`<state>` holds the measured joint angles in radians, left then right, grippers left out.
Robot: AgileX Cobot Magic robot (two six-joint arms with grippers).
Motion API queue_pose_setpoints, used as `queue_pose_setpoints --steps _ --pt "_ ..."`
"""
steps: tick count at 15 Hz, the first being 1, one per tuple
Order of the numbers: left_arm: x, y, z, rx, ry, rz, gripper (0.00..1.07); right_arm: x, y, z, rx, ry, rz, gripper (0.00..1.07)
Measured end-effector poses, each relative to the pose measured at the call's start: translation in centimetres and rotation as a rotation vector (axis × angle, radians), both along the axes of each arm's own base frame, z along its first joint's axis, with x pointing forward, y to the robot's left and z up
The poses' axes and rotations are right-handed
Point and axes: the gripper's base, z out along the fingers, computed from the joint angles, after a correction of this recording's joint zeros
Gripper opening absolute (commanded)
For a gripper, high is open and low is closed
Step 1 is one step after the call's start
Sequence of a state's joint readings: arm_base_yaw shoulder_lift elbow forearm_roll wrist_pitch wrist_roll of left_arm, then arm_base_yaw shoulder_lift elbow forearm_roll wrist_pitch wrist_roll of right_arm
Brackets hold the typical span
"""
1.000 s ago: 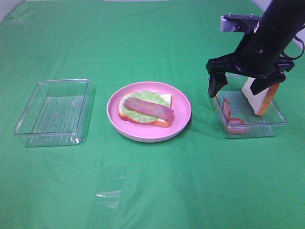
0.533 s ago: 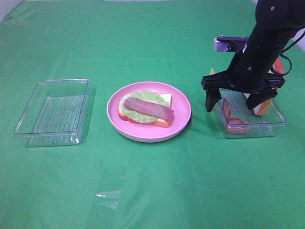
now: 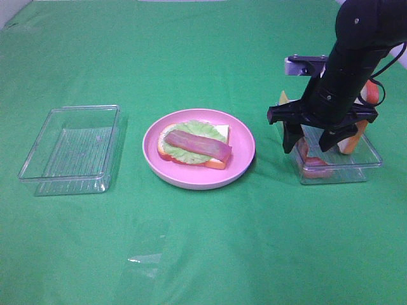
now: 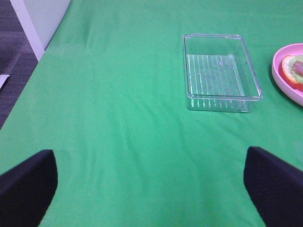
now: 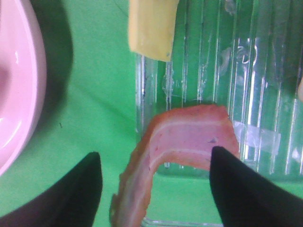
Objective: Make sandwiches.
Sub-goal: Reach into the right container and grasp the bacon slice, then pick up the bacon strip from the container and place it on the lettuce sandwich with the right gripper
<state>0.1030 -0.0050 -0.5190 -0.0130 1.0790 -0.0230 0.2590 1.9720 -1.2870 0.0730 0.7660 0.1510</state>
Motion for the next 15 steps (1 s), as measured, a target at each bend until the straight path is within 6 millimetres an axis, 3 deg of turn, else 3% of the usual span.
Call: queue_pose_setpoints --steps 1,2,4,11,15 --pt "0.0 0.0 0.0 0.000 0.000 0.000 1.02 0.0 0.0 0.0 0.001 0.001 -0.009 0.34" --pt "0.0 0.0 0.0 0.000 0.000 0.000 1.02 0.0 0.0 0.0 0.002 0.002 -0.019 0.20" --pt "0.0 0.0 0.0 0.000 0.000 0.000 1.02 0.0 -0.1 0.0 -0.010 -0.001 -0.014 0.00" --pt "0.0 0.0 0.0 0.000 0.000 0.000 1.02 0.1 -0.3 0.0 -0.033 -0.007 0.008 0.00" --pt "0.0 0.0 0.0 0.000 0.000 0.000 1.02 -0.8 -0.5 2.7 -0.031 -0.026 0.032 0.00"
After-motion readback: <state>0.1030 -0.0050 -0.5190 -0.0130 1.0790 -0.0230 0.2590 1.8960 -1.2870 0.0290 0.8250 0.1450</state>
